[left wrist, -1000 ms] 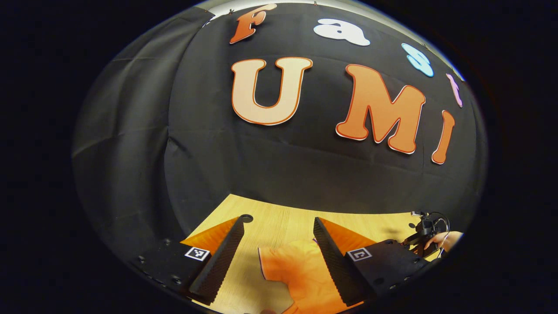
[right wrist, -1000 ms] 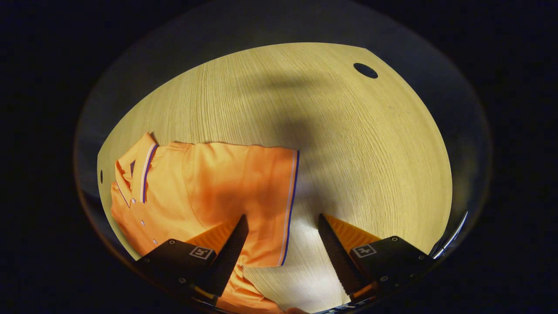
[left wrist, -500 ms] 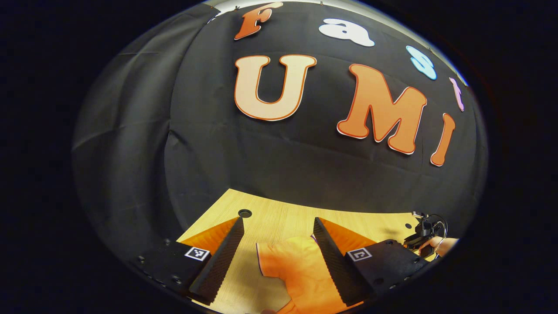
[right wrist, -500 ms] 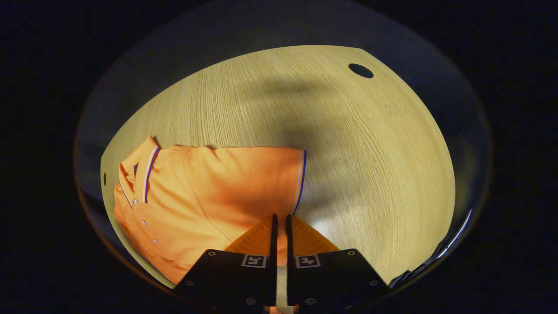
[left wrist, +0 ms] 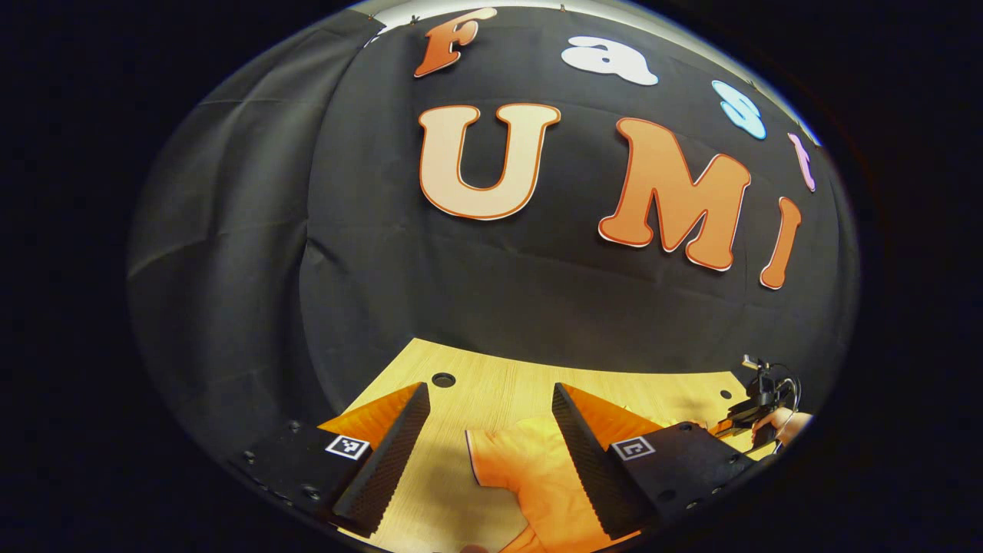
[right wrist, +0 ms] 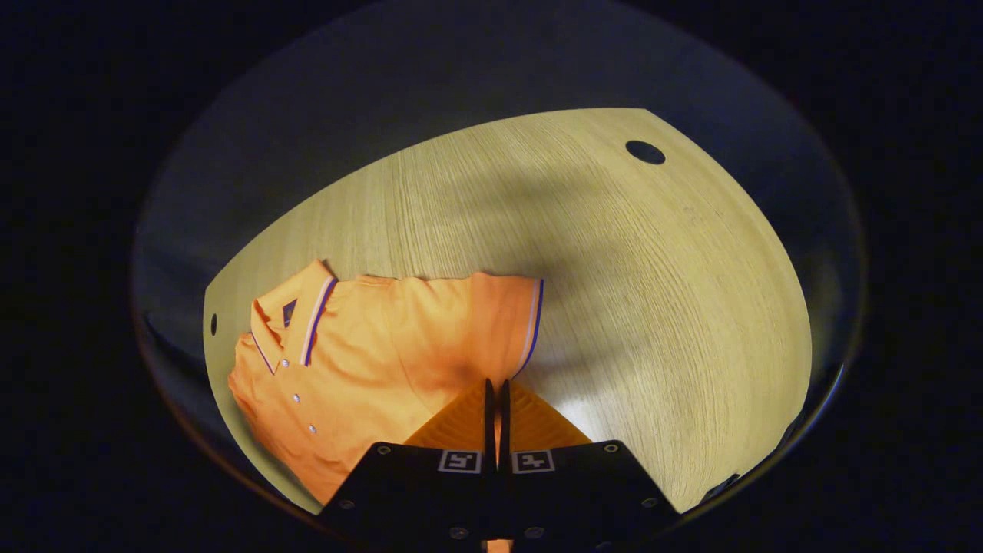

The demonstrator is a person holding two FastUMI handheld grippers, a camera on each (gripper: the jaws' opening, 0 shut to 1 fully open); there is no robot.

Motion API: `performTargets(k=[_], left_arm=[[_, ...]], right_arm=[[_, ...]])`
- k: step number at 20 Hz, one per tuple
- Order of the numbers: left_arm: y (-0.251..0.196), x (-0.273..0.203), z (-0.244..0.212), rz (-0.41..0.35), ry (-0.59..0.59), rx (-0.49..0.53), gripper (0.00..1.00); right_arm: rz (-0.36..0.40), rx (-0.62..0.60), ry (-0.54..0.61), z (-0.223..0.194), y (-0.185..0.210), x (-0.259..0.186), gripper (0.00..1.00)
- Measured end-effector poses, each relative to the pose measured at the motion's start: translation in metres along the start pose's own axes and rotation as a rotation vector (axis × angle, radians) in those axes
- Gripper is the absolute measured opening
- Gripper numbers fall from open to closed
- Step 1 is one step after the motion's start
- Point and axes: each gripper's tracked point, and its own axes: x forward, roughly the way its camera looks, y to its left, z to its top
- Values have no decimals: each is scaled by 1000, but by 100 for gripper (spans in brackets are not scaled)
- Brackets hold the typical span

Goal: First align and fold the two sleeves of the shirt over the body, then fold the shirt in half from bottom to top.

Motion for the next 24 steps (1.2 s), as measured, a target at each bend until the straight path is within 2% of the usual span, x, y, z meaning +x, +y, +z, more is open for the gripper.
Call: performTargets(k=[5, 12, 19, 24], left_arm=[[11, -7, -1, -6, -2, -2, 98], [35, -26, -5, -19, -18, 2, 99], [73, -40, -6, -2, -19, 19, 98], [100, -42, -10, 21, -3, 17, 98]], right_arm=[[38, -83, -72, 19, 36, -42, 0], [117, -229, -114, 13, 122, -81, 0], [159, -378, -76, -18, 193, -81, 1], [174, -365, -43, -30, 215, -72, 2]])
